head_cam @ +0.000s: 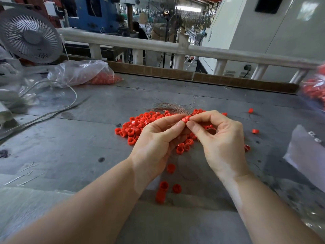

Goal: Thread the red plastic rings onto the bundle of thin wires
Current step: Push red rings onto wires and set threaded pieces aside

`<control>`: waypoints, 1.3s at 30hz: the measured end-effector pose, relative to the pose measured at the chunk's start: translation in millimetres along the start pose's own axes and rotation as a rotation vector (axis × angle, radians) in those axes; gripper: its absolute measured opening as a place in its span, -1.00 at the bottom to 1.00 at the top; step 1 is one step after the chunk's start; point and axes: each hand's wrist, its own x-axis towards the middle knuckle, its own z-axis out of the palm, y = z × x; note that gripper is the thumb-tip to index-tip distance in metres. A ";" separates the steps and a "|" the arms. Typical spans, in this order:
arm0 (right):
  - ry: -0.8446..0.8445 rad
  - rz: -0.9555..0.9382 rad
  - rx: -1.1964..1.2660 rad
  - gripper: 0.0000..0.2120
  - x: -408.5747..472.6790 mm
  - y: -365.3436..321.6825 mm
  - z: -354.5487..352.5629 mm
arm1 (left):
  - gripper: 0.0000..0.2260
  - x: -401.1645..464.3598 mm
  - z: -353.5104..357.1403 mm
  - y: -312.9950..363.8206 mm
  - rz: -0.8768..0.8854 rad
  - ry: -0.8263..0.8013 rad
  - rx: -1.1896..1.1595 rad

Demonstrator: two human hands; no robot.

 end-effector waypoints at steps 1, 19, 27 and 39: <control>-0.001 -0.007 -0.008 -0.90 -0.2 -0.2 -0.4 | -0.86 -0.1 0.0 0.2 -0.002 -0.001 -0.001; -0.053 0.398 0.421 -0.82 4.6 1.8 -0.6 | -0.83 2.5 -2.5 2.0 -0.126 -0.001 -0.051; -0.082 0.536 0.584 -0.88 6.0 0.1 -2.2 | -0.85 1.6 -2.8 2.0 -0.141 -0.013 -0.086; -0.081 0.461 0.557 -0.91 4.8 -0.1 -0.1 | -0.80 0.9 -2.0 2.6 -0.167 -0.034 -0.115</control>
